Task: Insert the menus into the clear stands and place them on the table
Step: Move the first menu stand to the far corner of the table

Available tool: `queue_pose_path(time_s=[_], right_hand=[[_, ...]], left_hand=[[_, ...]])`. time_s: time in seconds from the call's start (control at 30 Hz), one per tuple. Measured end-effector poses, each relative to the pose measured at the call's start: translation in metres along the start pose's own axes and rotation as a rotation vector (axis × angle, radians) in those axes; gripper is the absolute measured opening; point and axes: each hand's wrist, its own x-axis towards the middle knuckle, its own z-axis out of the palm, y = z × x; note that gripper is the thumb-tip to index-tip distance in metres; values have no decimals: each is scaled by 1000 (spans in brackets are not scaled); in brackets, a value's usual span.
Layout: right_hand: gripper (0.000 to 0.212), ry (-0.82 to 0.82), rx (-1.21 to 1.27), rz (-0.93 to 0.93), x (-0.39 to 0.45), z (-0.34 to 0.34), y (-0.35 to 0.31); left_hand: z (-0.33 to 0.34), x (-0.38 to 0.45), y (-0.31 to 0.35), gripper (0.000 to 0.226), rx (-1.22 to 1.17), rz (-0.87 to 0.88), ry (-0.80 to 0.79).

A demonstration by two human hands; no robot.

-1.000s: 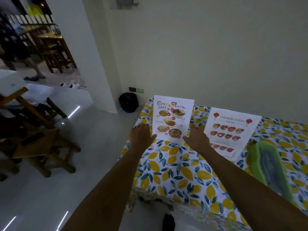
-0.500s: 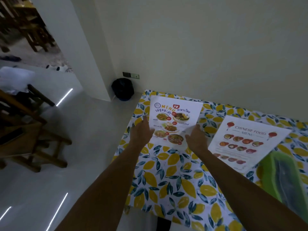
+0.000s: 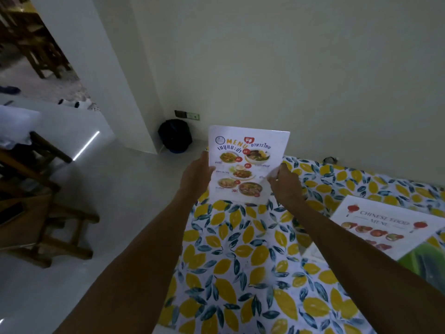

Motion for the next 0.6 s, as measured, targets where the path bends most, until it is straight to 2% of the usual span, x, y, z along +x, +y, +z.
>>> queue_pose_path(time_s=[0.17,0.43,0.6], right_hand=[[40,25,4,21,45,2,-32],[43,61,-2,10,122,19,-56],[43,64,-26,38,164,31,-60]], left_hand=[[-22,65,-5,31,26,82,5],[-35,155,-16,32,69,99,-52],[-19,198,-24,34,114,75,-70]])
